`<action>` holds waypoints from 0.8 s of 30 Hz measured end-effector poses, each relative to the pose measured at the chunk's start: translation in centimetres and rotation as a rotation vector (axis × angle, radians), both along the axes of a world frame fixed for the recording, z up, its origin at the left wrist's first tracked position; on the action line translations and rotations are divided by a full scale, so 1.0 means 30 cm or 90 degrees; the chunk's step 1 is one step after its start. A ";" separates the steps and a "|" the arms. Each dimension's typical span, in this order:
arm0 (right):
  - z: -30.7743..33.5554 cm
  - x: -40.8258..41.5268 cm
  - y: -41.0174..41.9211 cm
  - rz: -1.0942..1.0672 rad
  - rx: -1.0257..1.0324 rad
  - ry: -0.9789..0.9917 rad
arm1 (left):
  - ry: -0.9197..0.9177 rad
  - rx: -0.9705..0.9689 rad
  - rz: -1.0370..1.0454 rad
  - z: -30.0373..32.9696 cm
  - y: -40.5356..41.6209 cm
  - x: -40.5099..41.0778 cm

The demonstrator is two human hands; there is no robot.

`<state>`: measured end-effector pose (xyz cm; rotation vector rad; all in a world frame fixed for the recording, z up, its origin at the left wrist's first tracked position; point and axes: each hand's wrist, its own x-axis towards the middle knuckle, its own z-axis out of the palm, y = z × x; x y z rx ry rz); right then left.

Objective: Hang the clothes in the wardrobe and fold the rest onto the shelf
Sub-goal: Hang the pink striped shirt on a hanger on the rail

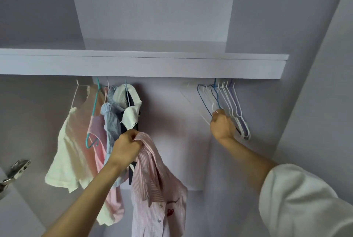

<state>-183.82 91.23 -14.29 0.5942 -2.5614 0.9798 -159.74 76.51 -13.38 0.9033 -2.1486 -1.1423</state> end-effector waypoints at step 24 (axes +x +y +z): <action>-0.448 0.554 0.138 0.247 -0.317 -0.371 | 0.017 0.453 -0.012 -0.309 0.072 0.189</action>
